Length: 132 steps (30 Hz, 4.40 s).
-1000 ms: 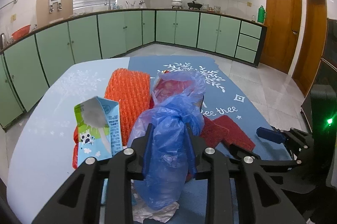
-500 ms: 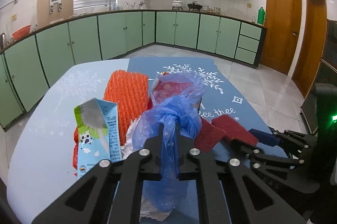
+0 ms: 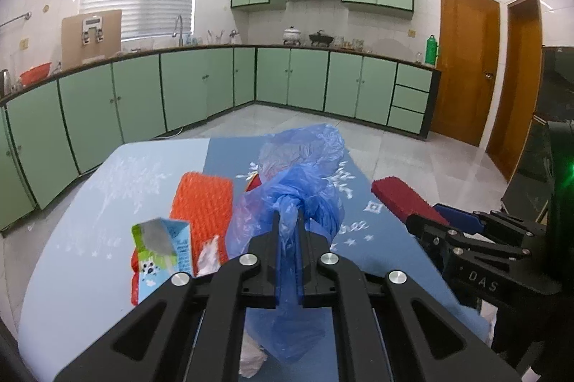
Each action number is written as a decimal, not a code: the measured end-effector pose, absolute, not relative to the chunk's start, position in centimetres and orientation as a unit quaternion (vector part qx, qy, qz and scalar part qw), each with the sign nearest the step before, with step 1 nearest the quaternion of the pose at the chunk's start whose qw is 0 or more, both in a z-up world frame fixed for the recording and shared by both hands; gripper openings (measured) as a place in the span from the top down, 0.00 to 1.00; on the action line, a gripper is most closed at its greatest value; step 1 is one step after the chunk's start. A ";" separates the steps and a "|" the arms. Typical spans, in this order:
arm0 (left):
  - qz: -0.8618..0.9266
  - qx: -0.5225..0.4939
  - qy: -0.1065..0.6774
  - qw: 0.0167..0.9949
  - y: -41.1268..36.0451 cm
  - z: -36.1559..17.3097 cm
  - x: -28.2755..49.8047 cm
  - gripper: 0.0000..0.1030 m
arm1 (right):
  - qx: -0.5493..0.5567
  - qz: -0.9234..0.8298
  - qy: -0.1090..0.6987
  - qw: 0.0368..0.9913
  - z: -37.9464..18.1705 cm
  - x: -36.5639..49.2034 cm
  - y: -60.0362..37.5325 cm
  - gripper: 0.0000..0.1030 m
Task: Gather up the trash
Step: 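Carry the blue bag and red sponge over the bin and release both, then return both grippers to the table and grasp the milk carton with the left gripper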
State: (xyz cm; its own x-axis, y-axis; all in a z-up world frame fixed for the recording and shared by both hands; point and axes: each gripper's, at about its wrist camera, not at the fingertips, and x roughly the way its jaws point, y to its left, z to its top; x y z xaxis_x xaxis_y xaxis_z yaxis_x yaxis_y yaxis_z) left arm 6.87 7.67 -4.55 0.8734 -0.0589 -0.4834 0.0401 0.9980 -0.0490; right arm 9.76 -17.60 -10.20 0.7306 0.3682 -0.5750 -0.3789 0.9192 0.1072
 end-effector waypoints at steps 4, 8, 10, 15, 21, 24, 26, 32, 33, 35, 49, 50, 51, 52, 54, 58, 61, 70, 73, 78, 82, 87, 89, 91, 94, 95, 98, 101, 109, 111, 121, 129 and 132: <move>-0.046 -0.017 0.247 0.968 6.4 -3.8 7.0 0.95 | -0.001 0.187 0.294 0.937 -9.1 9.7 -19.4 0.62; -0.073 -0.012 0.246 0.967 4.4 -3.3 7.4 0.95 | 0.004 0.166 0.284 0.944 -8.4 9.4 -21.4 0.62; -0.092 -0.010 0.247 0.965 3.0 -3.2 7.8 0.95 | 0.011 0.152 0.280 0.948 -8.1 9.2 -23.0 0.62; -0.133 -0.008 0.253 0.958 -0.2 -3.3 8.9 0.95 | 0.019 0.109 0.274 0.955 -8.1 8.9 -26.9 0.62; -0.176 -0.004 0.262 0.949 -4.6 -3.9 10.5 0.95 | 0.029 0.055 0.279 0.958 -9.1 8.6 -32.0 0.62; -0.195 -0.002 0.267 0.944 -6.7 -4.3 11.4 0.95 | 0.033 0.031 0.284 0.958 -9.8 8.6 -34.2 0.62; -0.204 0.003 0.270 0.941 -8.2 -4.6 12.1 0.95 | 0.035 0.016 0.289 0.957 -10.4 8.8 -35.6 0.62; -0.225 0.013 0.287 0.931 -11.8 -6.2 14.0 0.95 | 0.039 -0.010 0.301 0.953 -12.5 9.1 -38.3 0.62; -0.227 0.015 0.290 0.930 -12.4 -6.5 14.2 0.95 | 0.041 -0.012 0.304 0.952 -12.9 9.3 -38.8 0.62; -0.229 0.018 0.296 0.927 -13.6 -7.0 14.8 0.95 | 0.044 -0.016 0.311 0.949 -13.9 9.7 -39.7 0.62; -0.243 0.030 0.331 0.911 -16.3 -9.5 18.0 0.55 | 0.051 -0.051 0.336 0.939 -17.4 11.8 -42.2 0.36; -0.241 0.026 0.330 0.912 -15.9 -9.4 18.0 0.52 | 0.052 -0.055 0.336 0.939 -17.4 11.8 -42.3 0.34; -0.239 0.025 0.330 0.913 -15.7 -9.4 18.1 0.52 | 0.054 -0.060 0.334 0.939 -17.4 11.7 -42.5 0.30; -0.236 0.025 0.329 0.914 -15.5 -9.3 18.1 0.51 | 0.055 -0.064 0.332 0.940 -17.3 11.7 -42.6 0.24; -0.227 0.022 0.326 0.917 -14.6 -8.9 18.1 0.49 | 0.055 -0.077 0.327 0.940 -17.1 11.2 -42.5 0.15; -0.205 0.015 0.314 0.927 -12.4 -7.6 17.4 0.38 | 0.063 -0.076 0.319 0.943 -16.3 10.5 -42.0 0.11; -0.184 0.015 0.299 0.936 -10.4 -6.3 16.4 0.31 | 0.070 -0.061 0.311 0.946 -14.9 10.3 -40.8 0.09; -0.093 0.013 0.265 0.960 -2.0 -3.4 12.5 0.26 | 0.065 0.019 0.282 0.957 -11.5 10.0 -33.1 0.09; -0.054 0.018 0.256 0.965 1.1 -3.2 10.9 0.26 | 0.066 0.046 0.275 0.958 -11.1 10.1 -30.1 0.09; -0.002 0.014 0.248 0.969 5.7 -2.9 9.2 0.26 | 0.056 0.090 0.275 0.955 -10.9 10.2 -25.7 0.09; 0.031 0.004 0.251 0.967 9.5 -3.4 7.8 0.26 | 0.041 0.123 0.281 0.951 -11.0 10.0 -22.5 0.09; 0.074 -0.016 0.273 0.959 14.1 -4.9 6.7 0.26 | 0.027 0.154 0.286 0.945 -11.6 9.5 -19.2 0.09; 0.082 -0.026 0.282 0.956 15.2 -5.5 6.5 0.26 | 0.022 0.162 0.287 0.944 -11.9 9.2 -18.0 0.09; 0.087 -0.035 0.288 0.953 16.0 -6.1 6.2 0.26 | 0.018 0.169 0.287 0.943 -12.1 8.8 -16.9 0.09; 0.086 -0.049 0.296 0.950 16.7 -6.8 6.0 0.26 | 0.009 0.178 0.291 0.940 -12.3 8.6 -15.8 0.09; 0.085 -0.052 0.298 0.949 16.9 -6.9 6.0 0.26 | 0.005 0.180 0.292 0.939 -12.4 8.5 -15.3 0.09; 0.078 -0.061 0.306 0.947 17.3 -7.6 6.1 0.26 | -0.004 0.182 0.294 0.938 -12.4 8.4 -14.6 0.09; 0.072 -0.070 0.315 0.944 17.5 -8.4 6.0 0.26 | -0.008 0.181 0.297 0.937 -12.6 8.3 -14.1 0.09; 0.057 -0.095 0.339 0.934 18.4 -10.1 6.8 0.21 | -0.021 0.183 0.299 0.936 -12.7 8.4 -13.5 0.09; 0.052 -0.101 0.342 0.933 18.6 -10.3 7.0 0.21 | -0.022 0.183 0.300 0.936 -12.8 8.3 -13.6 0.09; 0.022 -0.102 0.332 0.937 17.6 -9.6 6.6 0.46 | -0.023 0.192 0.310 0.931 -13.2 8.7 -13.3 0.09; 0.026 -0.108 0.301 0.947 17.7 -7.2 5.3 0.46 | -0.022 0.200 0.307 0.930 -13.0 8.7 -12.9 0.09; 0.044 -0.106 0.292 0.949 18.4 -6.7 4.8 0.46 | -0.021 0.205 0.305 0.930 -12.8 8.7 -12.5 0.09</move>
